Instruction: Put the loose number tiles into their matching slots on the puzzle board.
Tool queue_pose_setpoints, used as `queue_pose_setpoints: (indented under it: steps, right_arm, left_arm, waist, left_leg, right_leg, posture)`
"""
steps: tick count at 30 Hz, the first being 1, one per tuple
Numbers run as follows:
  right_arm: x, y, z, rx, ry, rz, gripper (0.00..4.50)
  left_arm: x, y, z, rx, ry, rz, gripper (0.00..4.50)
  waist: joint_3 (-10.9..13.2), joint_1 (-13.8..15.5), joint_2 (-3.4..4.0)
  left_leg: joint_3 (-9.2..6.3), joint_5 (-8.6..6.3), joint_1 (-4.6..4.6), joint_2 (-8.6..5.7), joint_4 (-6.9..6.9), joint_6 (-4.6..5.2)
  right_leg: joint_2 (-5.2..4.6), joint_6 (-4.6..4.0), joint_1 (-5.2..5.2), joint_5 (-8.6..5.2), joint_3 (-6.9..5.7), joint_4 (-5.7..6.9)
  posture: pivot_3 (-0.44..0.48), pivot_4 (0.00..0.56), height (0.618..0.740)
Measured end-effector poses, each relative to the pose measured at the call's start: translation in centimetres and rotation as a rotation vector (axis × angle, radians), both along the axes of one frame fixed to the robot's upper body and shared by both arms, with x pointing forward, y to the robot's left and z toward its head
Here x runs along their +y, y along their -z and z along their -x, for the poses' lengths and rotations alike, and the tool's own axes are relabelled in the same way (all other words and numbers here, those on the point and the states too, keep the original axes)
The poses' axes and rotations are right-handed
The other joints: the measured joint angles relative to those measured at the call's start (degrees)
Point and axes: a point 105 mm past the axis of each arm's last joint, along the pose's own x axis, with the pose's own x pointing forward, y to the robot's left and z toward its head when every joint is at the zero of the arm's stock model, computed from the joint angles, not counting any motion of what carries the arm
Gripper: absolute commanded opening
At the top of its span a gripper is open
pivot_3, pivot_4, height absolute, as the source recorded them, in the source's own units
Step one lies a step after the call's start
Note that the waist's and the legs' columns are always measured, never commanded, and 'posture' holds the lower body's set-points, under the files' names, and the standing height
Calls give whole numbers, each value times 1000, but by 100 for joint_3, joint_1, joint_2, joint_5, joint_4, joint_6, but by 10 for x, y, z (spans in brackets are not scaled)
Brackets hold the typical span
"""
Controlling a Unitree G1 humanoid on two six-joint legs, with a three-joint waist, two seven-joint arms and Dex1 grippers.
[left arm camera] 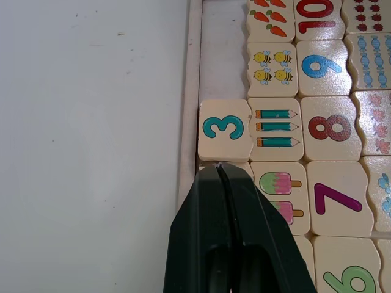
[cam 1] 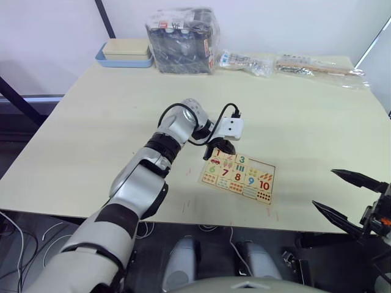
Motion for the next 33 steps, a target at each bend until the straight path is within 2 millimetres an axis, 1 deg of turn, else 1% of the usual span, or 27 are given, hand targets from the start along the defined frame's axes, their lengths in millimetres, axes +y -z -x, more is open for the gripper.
queue_pose_setpoints:
  steps: [12,33]
  right_arm:
    - [0,0,0,0,0,1,4500]
    - [-1,1,1,4,7,-1,4500]
  left_arm:
    - [-3,9,3,8,13,-26,17]
    - [-4,12,5,5,23,-41,17]
  waist:
    - [0,0,0]
    - [0,-1,0]
  left_leg:
    - [0,0,-1,0,0,0]
    - [-1,0,-1,0,0,0]
  right_leg:
    - [0,0,0,0,0,0]
    - [-1,0,0,0,0,0]
  posture:
    - [0,150,740]
    - [0,150,740]
